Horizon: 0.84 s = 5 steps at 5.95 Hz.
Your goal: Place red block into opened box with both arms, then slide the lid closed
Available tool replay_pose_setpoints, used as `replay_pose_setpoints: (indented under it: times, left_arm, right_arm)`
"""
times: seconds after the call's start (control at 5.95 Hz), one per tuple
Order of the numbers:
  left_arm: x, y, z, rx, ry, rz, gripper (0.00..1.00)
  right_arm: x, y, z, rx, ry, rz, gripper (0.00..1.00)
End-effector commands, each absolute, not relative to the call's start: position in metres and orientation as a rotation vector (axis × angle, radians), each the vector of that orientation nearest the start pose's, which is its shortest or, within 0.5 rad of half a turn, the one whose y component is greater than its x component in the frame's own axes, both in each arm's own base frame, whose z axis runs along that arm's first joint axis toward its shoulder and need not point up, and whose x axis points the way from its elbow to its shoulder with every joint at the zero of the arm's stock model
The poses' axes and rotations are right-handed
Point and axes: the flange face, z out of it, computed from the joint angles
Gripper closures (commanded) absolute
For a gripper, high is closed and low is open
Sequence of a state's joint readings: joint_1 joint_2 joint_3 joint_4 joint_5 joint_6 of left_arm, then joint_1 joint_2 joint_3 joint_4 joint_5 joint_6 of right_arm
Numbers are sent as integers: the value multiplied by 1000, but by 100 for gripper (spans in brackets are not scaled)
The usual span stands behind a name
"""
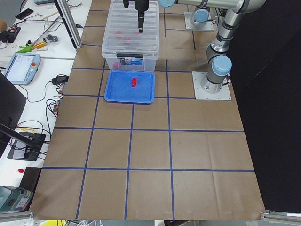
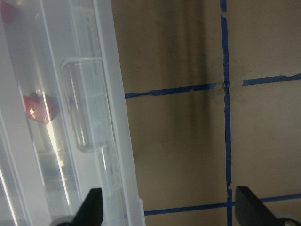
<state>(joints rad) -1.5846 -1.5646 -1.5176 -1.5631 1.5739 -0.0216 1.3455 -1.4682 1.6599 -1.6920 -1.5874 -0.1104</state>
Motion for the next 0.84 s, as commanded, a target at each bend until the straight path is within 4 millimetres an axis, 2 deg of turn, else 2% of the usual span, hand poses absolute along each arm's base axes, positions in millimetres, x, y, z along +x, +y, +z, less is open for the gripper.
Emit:
replay_pose_setpoints:
  times: [0.0,0.17,0.34,0.5,0.67]
  left_arm:
    - [-139,-493,517,152,3132,-101,2]
    - [-135,-494,513,369,3108,-83,2]
    - [-132,-494,509,644,3056,-51,2]
    - [-127,-493,499,993,2959,-20,2]
    - [-127,-493,493,1184,2889,13,2]
  right_arm:
    - [13,-528,357,192,3153,-29,0]
    - [14,-527,352,191,3152,-35,0]
    - [18,-526,356,181,3146,-49,0]
    - [20,-527,352,171,3132,-40,0]
    - [21,-529,347,153,3119,-29,0]
